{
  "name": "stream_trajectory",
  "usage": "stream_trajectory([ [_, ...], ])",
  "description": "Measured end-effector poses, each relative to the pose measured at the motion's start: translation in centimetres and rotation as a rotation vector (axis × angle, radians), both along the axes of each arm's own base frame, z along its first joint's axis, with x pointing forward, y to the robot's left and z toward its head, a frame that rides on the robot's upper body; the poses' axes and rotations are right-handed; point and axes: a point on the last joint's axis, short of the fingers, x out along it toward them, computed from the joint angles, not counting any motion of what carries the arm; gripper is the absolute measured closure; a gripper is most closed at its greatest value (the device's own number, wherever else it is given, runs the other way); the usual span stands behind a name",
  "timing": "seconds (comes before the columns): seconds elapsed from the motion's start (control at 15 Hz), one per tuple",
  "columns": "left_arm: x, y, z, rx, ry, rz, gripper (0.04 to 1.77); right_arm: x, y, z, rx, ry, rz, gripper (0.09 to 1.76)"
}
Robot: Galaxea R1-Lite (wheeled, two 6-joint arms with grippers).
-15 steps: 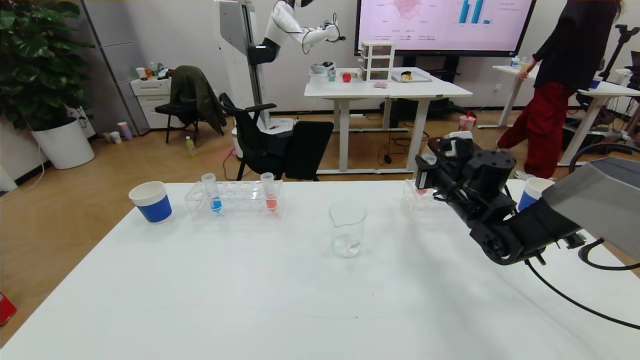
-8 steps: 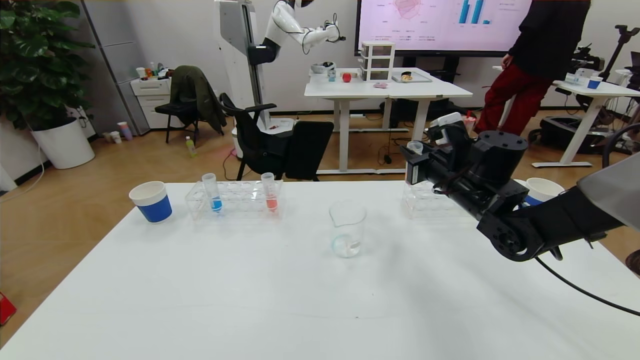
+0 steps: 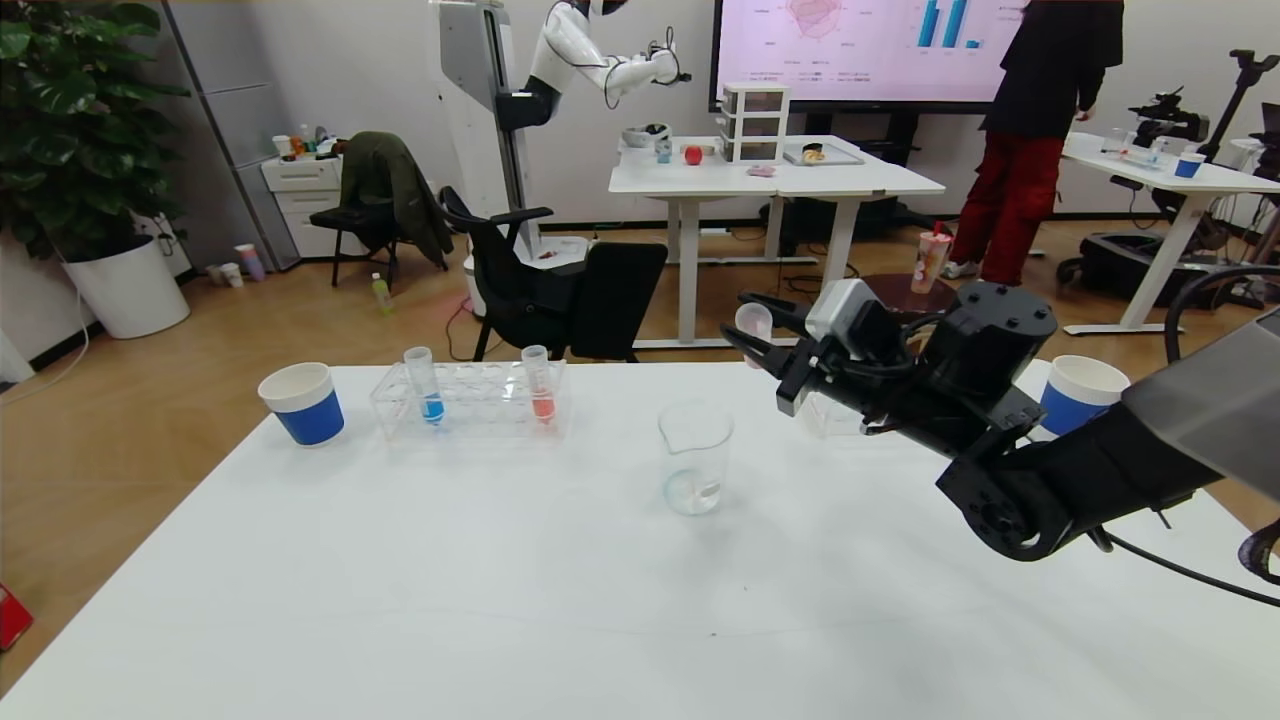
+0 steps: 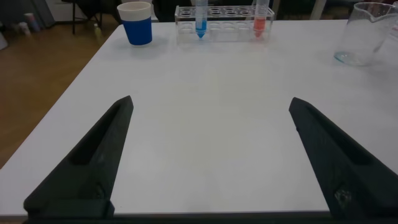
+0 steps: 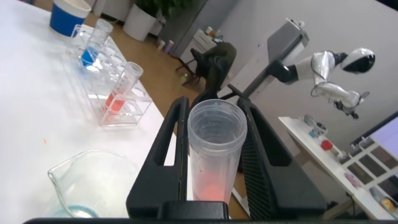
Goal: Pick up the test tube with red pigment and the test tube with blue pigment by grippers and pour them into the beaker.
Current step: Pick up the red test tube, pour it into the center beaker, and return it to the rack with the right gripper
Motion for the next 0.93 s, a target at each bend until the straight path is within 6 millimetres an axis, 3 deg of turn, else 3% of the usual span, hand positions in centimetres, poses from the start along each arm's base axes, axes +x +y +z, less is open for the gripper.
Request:
stream_trajectory([
  [0.4, 0.0, 0.0, 0.0, 0.001, 0.000, 0.000, 0.06, 0.6, 0.2, -1.5, -0.150, -0.160, 0.095, 1.33],
  [0.93, 0.0, 0.0, 0.0, 0.000, 0.000, 0.000, 0.06, 2.7, 1.1, -1.6, -0.227, -0.397, 0.120, 1.33],
])
